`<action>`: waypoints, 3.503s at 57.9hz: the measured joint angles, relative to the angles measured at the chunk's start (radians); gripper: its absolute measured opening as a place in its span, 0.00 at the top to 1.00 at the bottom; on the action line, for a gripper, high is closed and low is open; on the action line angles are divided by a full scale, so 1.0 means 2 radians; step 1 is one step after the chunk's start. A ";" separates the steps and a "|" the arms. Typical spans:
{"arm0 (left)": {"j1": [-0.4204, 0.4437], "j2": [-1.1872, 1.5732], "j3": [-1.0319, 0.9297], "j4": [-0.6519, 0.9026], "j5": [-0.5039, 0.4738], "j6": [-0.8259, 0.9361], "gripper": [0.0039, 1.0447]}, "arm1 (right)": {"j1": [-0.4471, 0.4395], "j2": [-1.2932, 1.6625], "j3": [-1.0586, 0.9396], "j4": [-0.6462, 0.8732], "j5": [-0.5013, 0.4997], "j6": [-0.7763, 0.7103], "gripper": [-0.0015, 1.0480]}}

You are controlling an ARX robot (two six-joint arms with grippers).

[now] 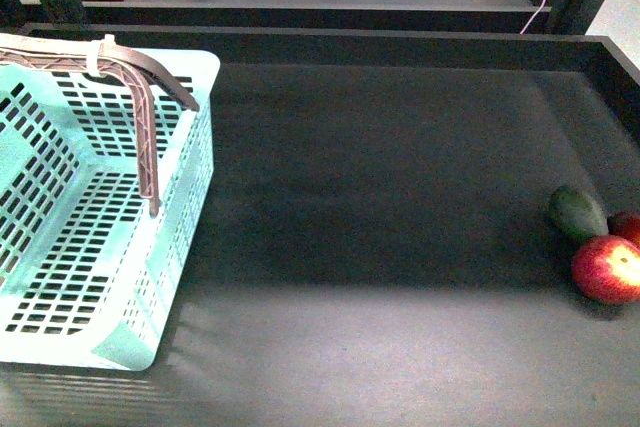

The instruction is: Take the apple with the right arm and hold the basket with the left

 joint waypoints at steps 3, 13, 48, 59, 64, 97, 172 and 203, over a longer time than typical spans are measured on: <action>0.002 0.071 0.025 0.021 0.002 -0.044 0.07 | 0.000 0.000 0.000 0.000 0.000 0.000 0.08; 0.011 0.169 0.090 0.040 0.009 -0.106 0.07 | 0.000 0.000 0.000 0.000 0.000 0.000 0.08; 0.006 0.373 0.274 0.032 -0.009 -0.202 0.07 | 0.000 0.000 0.000 0.000 0.000 0.000 0.08; 0.009 0.405 0.304 0.026 -0.010 -0.212 0.07 | 0.000 0.000 0.000 0.000 0.000 0.000 0.08; 0.011 0.409 0.310 0.023 -0.010 -0.215 0.10 | 0.000 0.000 0.000 0.000 0.000 0.000 0.08; 0.021 0.455 0.346 0.003 -0.010 -0.240 0.87 | 0.000 0.000 0.000 0.000 0.000 0.000 0.08; -0.241 0.212 0.347 -0.174 0.043 -0.043 0.87 | 0.000 0.000 0.000 0.000 0.000 0.000 0.08; -0.286 0.215 0.357 -0.163 0.047 -0.026 0.87 | 0.000 0.000 0.000 0.000 0.000 0.000 0.08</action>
